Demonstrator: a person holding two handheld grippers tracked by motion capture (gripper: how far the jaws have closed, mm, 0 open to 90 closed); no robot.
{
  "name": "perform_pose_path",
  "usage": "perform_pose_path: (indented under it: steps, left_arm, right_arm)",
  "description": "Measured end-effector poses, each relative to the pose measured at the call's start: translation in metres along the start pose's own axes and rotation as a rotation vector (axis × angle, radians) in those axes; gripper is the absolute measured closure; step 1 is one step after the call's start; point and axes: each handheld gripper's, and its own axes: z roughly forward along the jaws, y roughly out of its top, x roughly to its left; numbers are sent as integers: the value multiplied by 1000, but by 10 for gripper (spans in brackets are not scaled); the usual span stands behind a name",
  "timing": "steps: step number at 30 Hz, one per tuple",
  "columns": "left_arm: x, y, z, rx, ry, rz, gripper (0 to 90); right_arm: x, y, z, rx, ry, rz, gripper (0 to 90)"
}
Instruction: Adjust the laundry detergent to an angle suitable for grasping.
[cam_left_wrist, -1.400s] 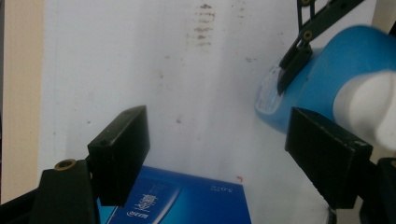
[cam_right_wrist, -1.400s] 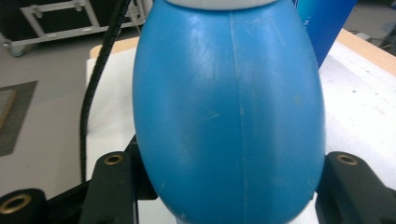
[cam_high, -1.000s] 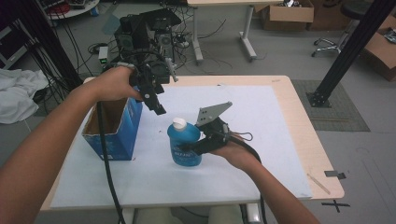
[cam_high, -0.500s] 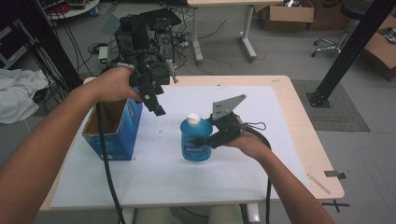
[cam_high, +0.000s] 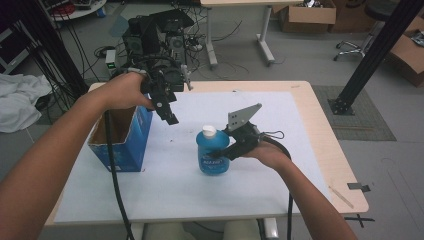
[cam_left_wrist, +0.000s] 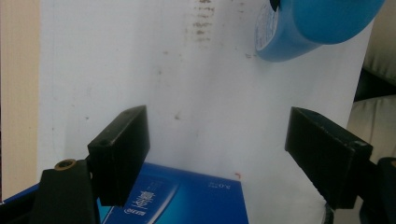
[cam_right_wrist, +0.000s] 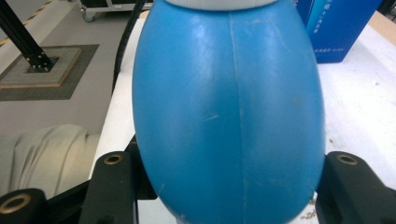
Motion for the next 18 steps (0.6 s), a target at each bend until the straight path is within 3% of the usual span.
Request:
perform_pose_path:
  steps: [18]
  left_arm:
    - [-1, 1, 3, 15, -2, 5, 228]
  right_arm:
    - [-3, -22, 16, -15, 23, 22, 437]
